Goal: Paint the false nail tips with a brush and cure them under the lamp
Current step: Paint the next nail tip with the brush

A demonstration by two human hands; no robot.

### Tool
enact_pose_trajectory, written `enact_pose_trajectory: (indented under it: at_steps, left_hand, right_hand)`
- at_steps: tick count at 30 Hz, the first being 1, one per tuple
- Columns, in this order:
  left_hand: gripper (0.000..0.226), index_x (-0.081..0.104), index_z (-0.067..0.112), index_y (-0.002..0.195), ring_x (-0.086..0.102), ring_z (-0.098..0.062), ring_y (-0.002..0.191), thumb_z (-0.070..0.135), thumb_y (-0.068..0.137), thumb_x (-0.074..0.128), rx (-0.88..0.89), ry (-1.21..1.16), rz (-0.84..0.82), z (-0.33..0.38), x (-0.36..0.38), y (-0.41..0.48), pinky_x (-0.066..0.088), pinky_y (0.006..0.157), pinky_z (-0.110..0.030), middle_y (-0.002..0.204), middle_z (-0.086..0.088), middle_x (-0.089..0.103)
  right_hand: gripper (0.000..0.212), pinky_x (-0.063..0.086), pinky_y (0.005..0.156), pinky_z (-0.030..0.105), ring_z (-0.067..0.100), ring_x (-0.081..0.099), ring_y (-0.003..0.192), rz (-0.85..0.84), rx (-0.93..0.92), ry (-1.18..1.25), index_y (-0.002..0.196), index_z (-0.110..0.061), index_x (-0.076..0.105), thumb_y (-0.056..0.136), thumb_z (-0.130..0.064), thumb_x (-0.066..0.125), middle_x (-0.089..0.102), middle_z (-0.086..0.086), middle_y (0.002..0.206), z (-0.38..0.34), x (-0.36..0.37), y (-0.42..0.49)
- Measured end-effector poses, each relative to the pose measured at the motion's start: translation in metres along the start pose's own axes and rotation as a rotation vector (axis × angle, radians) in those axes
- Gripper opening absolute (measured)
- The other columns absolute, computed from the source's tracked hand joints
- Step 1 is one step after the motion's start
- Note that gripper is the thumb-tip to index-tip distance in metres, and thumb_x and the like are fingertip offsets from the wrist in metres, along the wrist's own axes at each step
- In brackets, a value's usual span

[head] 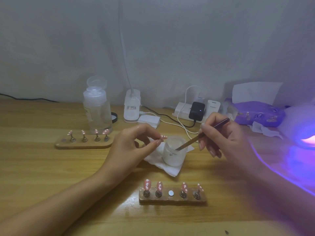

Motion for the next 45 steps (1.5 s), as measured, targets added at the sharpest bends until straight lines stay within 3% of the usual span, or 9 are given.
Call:
enact_pose_trajectory:
  at_steps: [5,13,29,34,38,45]
  left_hand:
    - [0.005,0.072,0.032,0.088,0.063,-0.008,0.086,0.028,0.086,0.071,0.018,0.019,-0.018,0.004,0.001,-0.001,0.052,0.063,-0.023,0.093,0.021,0.069]
    - [0.006,0.068,0.035,0.086,0.061,-0.009,0.077,0.032,0.084,0.073,0.002,0.022,-0.013,0.001,0.001,0.0,0.049,0.062,-0.015,0.093,0.021,0.068]
    - [0.012,0.067,0.031,0.082,0.049,-0.004,0.055,0.024,0.085,0.076,0.012,0.029,-0.062,0.005,0.006,0.0,0.041,0.05,-0.014,0.081,0.02,0.066]
    - [0.012,0.067,0.029,0.081,0.046,-0.004,0.052,0.021,0.085,0.076,0.007,0.025,-0.063,0.005,0.005,0.0,0.038,0.049,-0.012,0.068,0.023,0.061]
    - [0.011,0.068,0.028,0.082,0.046,-0.003,0.052,0.021,0.085,0.075,0.011,0.023,-0.069,0.007,0.005,-0.001,0.037,0.049,-0.011,0.065,0.025,0.06]
    - [0.008,0.069,0.03,0.082,0.044,-0.005,0.052,0.024,0.085,0.075,0.008,0.02,-0.06,0.005,0.003,-0.002,0.036,0.049,-0.013,0.06,0.018,0.057]
  right_hand:
    - [0.023,0.034,0.038,0.016,0.012,0.044,0.039,0.149,0.105,0.127,0.075,-0.021,0.058,0.086,-0.041,0.061,0.065,0.01,0.062,0.015,-0.016,0.0]
    - [0.018,0.034,0.04,0.015,0.01,0.042,0.047,0.373,0.274,0.43,0.078,-0.013,0.056,0.095,-0.022,0.055,0.058,0.003,0.056,0.053,-0.032,-0.012]
    - [0.027,0.035,0.04,0.015,0.008,0.043,0.041,0.283,0.199,0.407,0.085,-0.011,0.056,0.084,-0.039,0.058,0.069,0.005,0.065,0.043,-0.023,-0.008]
    - [0.018,0.036,0.04,0.016,0.011,0.047,0.042,0.257,0.226,0.362,0.072,-0.02,0.061,0.081,-0.035,0.064,0.07,0.01,0.067,0.044,-0.02,-0.009]
    - [0.019,0.035,0.038,0.016,0.01,0.046,0.04,0.293,0.208,0.389,0.076,-0.016,0.057,0.083,-0.032,0.061,0.069,0.009,0.065,0.043,-0.023,-0.009]
    - [0.018,0.032,0.038,0.015,0.009,0.043,0.039,0.3,0.224,0.35,0.065,-0.025,0.062,0.081,-0.034,0.064,0.07,0.01,0.065,0.042,-0.022,-0.009]
Point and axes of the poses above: each hand's wrist, its own y-axis towards the middle knuckle, its own x-axis out of the palm, z = x × y, the point moved 8 cm from there along y, towards the middle knuckle
